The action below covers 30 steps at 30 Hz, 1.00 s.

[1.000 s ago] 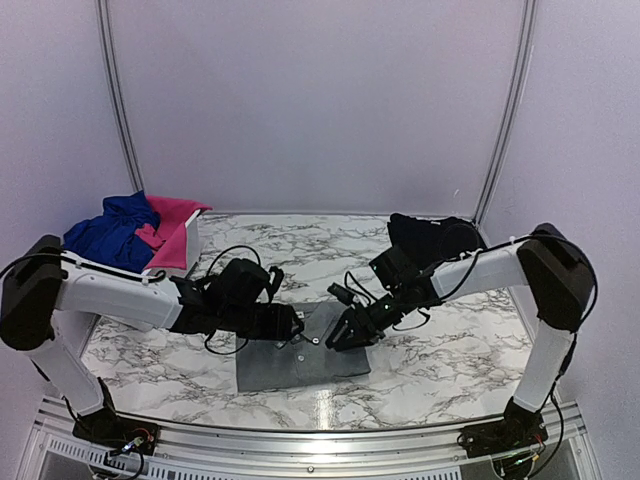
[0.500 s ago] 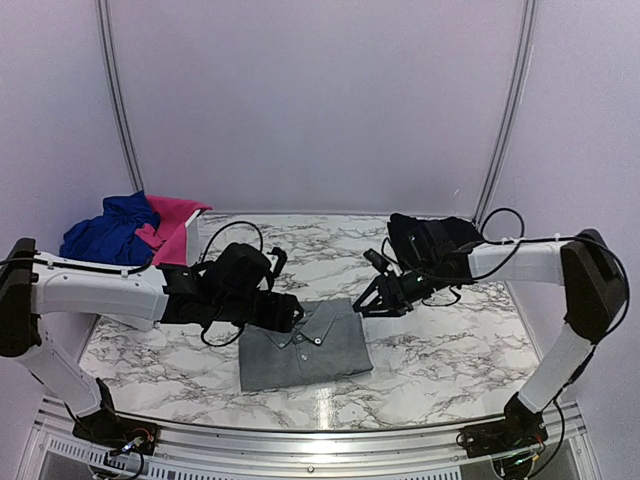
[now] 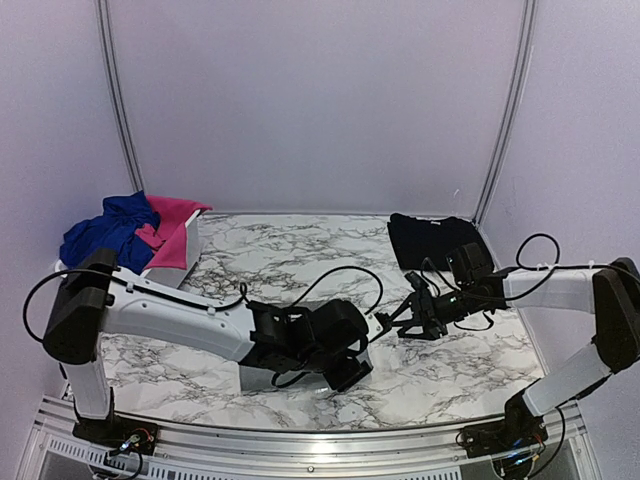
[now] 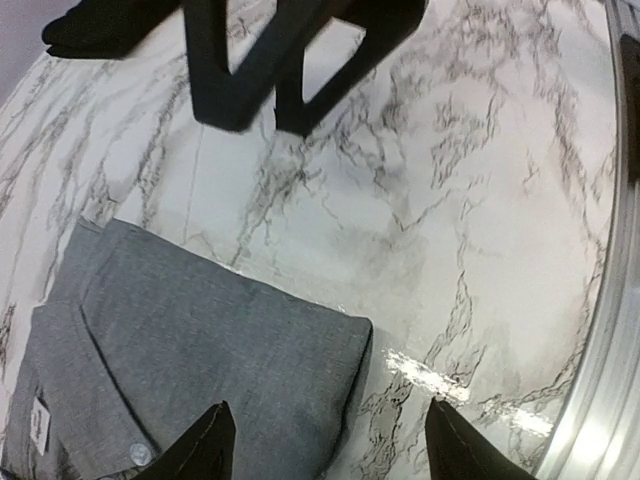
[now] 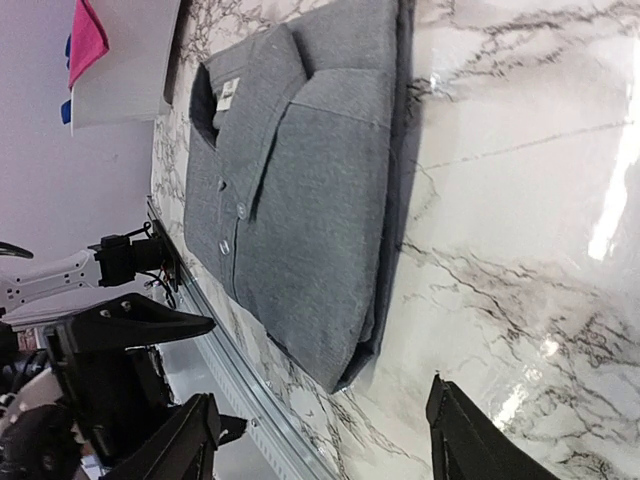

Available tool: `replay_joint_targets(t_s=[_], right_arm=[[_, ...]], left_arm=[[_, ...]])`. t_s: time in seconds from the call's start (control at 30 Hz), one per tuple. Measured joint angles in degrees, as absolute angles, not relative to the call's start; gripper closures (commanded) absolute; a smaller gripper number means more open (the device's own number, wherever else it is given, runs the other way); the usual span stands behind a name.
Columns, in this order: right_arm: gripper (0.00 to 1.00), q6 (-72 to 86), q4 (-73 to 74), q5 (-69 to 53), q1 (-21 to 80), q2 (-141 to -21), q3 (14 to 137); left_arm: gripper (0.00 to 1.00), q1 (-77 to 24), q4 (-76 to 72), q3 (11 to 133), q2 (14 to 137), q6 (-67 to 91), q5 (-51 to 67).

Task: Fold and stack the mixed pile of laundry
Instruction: Pick up the square-folded shirt from the center of the board.

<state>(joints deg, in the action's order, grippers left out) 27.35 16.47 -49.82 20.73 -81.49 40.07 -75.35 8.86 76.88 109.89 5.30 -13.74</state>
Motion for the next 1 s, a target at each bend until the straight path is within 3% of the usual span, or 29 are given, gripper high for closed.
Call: replay_joint_targets(t_s=[0.13,0.3,0.47,0.53,0.83,1.0], right_arm=[[0.27,29.0,16.0,-49.9,20.3,-80.5,37.8],[0.2,30.6,13.4,-50.3,20.3,-80.1,35.0],[0.07,34.7,8.9,-50.9,20.4,-80.8,31.0],[0.02,37.6,5.9,-51.2,20.9,-81.3,29.8],[0.02,51.8,-11.2,-50.9,27.0,-85.5,28.6],[0.12,59.7,-20.3,-49.0,30.5,-89.4,28.8]], left_arm=[[0.38,-75.5,9.5,78.3,115.4,3.0,-13.6],[0.75,-75.4,9.6,79.1,120.4,1.9,-14.2],[0.99,-75.3,8.3,78.7,119.5,2.3,-14.3],[1.0,-74.8,6.5,75.9,117.3,2.6,-13.6],[1.0,-73.4,-0.2,70.6,108.8,6.0,-12.5],[1.0,-73.3,-2.0,69.9,108.6,7.1,-12.5]])
